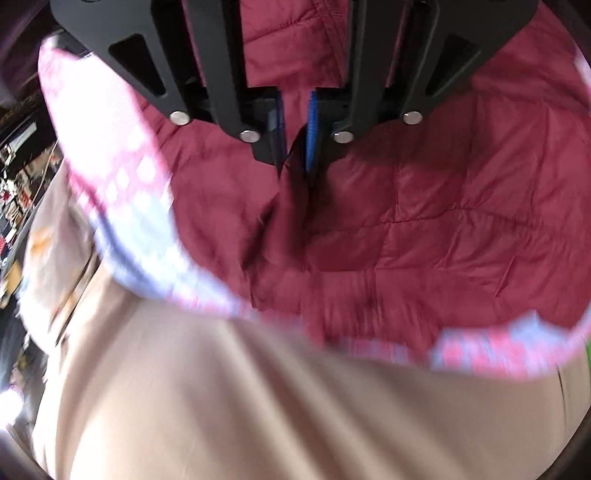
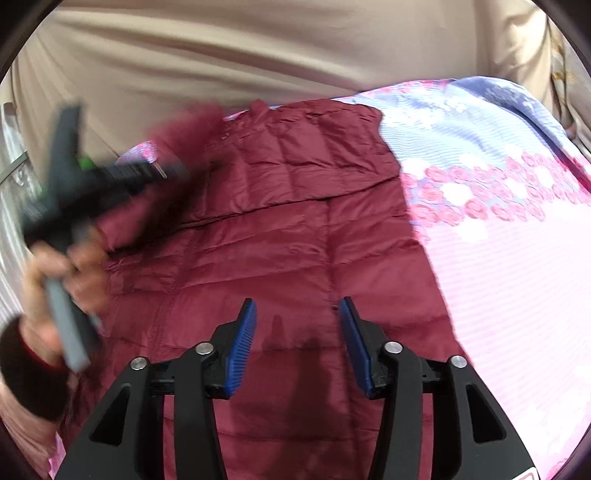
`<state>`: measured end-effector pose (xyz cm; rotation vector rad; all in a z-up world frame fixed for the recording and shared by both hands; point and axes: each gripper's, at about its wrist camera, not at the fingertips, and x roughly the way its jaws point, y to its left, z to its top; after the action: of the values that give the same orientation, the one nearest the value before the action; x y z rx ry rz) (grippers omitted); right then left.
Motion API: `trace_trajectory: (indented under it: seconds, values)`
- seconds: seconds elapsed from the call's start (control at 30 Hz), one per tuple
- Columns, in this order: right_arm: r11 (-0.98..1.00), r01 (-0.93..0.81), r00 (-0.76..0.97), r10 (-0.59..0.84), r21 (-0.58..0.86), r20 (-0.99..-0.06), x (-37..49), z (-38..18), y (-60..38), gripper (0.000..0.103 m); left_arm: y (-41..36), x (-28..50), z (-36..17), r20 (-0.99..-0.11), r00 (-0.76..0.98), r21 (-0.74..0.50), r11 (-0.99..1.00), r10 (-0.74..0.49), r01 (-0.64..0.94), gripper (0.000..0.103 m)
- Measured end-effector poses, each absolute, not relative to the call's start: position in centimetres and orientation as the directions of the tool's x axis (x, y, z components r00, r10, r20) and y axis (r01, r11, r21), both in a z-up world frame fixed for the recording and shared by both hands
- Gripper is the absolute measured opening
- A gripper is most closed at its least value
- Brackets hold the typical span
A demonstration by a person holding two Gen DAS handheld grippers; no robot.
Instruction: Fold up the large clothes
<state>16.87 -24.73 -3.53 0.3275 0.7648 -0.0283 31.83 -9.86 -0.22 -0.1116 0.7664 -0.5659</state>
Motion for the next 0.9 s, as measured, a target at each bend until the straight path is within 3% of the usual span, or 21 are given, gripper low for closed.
trace_trajectory:
  seconds: [0.03, 0.1, 0.17, 0.23, 0.37, 0.63, 0.67, 0.73, 0.8, 0.9]
  values:
    - [0.947, 0.152, 0.721, 0.089, 0.283, -0.687, 16.8, -3.5, -25.2, 0.049, -10.1, 31.8, -1.5, -0.648, 0.564, -0.294, 0.851, -0.512, 0.434, 0.029]
    - [0.944, 0.154, 0.720, 0.094, 0.291, -0.688, 16.9, -3.2, -25.9, 0.053, -8.7, 31.8, -3.4, -0.684, 0.543, -0.308, 0.868, -0.487, 0.390, 0.043]
    - [0.948, 0.138, 0.723, 0.101, 0.286, -0.683, 17.5, -2.5, -26.2, 0.057, -6.1, 31.4, -3.0, -0.661, 0.529, -0.380, 0.845, -0.532, 0.375, 0.051]
    - [0.953, 0.103, 0.725, 0.124, 0.284, -0.678, 18.8, -1.6, -26.1, 0.065, -3.5, 31.0, -1.9, -0.631, 0.548, -0.417, 0.836, -0.549, 0.356, 0.072]
    - [0.931, 0.033, 0.693, 0.241, 0.364, -0.679, 23.5, -1.0, -25.8, 0.067, 3.6, 29.4, 1.1, -0.573, 0.683, -0.391, 0.884, -0.453, 0.258, 0.083]
    - [0.866, 0.058, 0.541, 0.391, 0.497, -0.744, 33.5, -4.9, -23.2, 0.067, 14.5, 29.9, -0.7, -0.625, 0.694, -0.481, 0.876, -0.358, 0.018, 0.084]
    - [0.863, 0.060, 0.525, 0.400, 0.501, -0.751, 34.3, -5.4, -22.6, 0.064, 15.5, 29.9, -1.3, -0.634, 0.686, -0.499, 0.867, -0.357, -0.009, 0.084]
    - [0.880, 0.045, 0.509, 0.387, 0.472, -0.769, 35.5, -5.6, -21.4, 0.026, 16.9, 30.2, -2.1, -0.639, 0.672, -0.536, 0.843, -0.375, -0.039, 0.083]
    - [0.897, 0.024, 0.518, 0.366, 0.441, -0.773, 36.2, -4.7, -20.6, 0.005, 17.5, 30.5, -2.5, -0.635, 0.657, -0.579, 0.814, -0.407, -0.055, 0.083]
    - [0.928, -0.047, 0.658, 0.307, 0.370, -0.688, 36.1, 0.3, -20.2, 0.003, 17.0, 30.7, -2.1, -0.605, 0.656, -0.624, 0.780, -0.452, -0.038, 0.083]
